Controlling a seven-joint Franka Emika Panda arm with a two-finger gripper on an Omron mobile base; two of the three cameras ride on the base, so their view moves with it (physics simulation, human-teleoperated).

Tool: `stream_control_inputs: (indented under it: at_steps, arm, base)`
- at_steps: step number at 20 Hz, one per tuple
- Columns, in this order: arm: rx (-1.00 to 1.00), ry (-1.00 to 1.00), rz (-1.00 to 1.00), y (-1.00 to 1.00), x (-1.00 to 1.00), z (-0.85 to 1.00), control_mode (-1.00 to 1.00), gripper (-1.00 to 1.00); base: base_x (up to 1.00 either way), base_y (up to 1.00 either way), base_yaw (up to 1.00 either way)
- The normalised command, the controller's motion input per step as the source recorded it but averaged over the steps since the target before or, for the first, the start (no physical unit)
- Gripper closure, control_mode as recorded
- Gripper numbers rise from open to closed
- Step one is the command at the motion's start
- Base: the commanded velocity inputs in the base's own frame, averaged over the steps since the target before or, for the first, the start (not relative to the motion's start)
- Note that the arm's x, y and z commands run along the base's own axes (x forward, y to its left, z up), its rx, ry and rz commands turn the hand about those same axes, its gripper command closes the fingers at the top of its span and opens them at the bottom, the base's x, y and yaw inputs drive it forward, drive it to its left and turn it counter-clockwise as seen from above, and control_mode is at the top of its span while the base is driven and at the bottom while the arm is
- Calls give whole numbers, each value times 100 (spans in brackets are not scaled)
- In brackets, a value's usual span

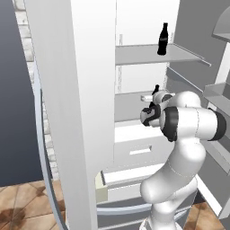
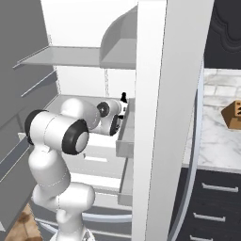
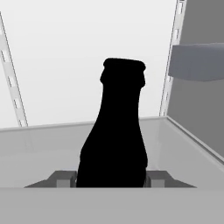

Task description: Open the fridge, grab two sodas, and place both sodas inside the bowl with ice on the dining counter.

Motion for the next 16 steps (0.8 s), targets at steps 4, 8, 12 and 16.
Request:
stream_control_inputs:
  at_steps: [4,8,12,16]
  arm:
    - [0,0,0,0,0,-9,-100,100]
    - [0,-3,0,0,-18,0,-100,100]
    - [0,-4,1,0,-23,0,-100,100]
    - [0,-1,0,-2,-35,0,-100,100]
  base:
    - [0,0,0]
    - [0,0,0]
    - [0,0,0]
    - [0,0,0]
